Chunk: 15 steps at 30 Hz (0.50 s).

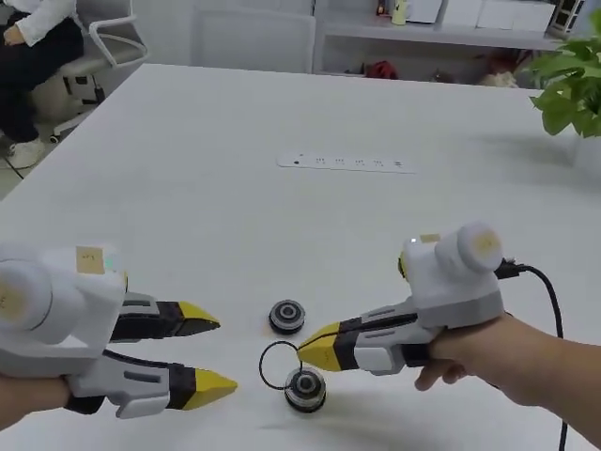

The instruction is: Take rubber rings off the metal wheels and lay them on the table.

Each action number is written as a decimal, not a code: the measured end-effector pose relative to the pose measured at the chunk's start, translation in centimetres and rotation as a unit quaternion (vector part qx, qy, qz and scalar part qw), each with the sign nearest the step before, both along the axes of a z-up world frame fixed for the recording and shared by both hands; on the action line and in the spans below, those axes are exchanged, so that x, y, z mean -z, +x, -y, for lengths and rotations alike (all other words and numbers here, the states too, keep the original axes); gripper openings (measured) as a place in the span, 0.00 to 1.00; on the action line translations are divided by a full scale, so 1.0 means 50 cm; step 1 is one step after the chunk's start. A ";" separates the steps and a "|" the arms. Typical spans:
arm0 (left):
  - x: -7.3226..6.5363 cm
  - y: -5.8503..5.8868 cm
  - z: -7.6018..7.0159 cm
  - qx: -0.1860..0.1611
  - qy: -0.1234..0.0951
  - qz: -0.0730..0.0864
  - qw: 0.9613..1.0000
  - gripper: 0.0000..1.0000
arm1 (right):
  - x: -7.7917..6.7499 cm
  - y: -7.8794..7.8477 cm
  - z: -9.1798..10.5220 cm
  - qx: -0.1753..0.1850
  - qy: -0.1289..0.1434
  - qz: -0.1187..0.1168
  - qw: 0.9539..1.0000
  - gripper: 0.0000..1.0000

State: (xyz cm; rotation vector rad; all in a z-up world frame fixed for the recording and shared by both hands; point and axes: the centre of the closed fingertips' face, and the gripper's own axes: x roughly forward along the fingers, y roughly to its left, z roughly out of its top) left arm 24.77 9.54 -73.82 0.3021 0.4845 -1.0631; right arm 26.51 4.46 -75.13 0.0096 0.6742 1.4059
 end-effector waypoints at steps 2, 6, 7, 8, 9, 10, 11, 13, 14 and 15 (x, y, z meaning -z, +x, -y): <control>-0.001 0.001 -0.005 -0.003 -0.001 0.000 1.000 0.42 | -0.001 0.002 -0.006 -0.001 0.000 0.001 1.000 0.00; -0.003 0.001 -0.016 -0.010 -0.001 0.001 1.000 0.42 | 0.002 0.006 -0.017 -0.004 -0.003 0.004 1.000 0.00; -0.003 0.002 -0.018 -0.011 -0.001 0.001 1.000 0.42 | 0.003 0.007 -0.019 -0.004 -0.003 0.004 1.000 0.00; -0.003 0.002 -0.021 -0.013 -0.001 0.002 1.000 0.42 | 0.003 0.008 -0.021 -0.005 -0.004 0.004 1.000 0.00; -0.003 0.002 -0.023 -0.014 0.000 0.002 1.000 0.42 | 0.004 0.009 -0.023 -0.005 -0.004 0.005 1.000 0.00; -0.003 0.003 -0.027 -0.016 0.000 0.001 1.000 0.42 | 0.005 0.011 -0.025 -0.005 -0.004 0.005 1.000 0.00; -0.003 0.003 -0.029 -0.017 0.000 0.001 1.000 0.43 | 0.006 0.011 -0.026 -0.005 -0.004 0.005 1.000 0.00; -0.003 0.004 -0.033 -0.020 0.001 0.001 1.000 0.43 | 0.009 0.013 -0.029 -0.004 -0.005 0.005 1.000 0.00; -0.003 0.004 -0.035 -0.021 0.001 0.001 1.000 0.43 | 0.010 0.012 -0.031 -0.004 -0.005 0.005 1.000 0.00; -0.003 0.004 -0.037 -0.023 0.001 0.001 1.000 0.43 | 0.012 0.012 -0.032 -0.004 -0.006 0.005 1.000 0.00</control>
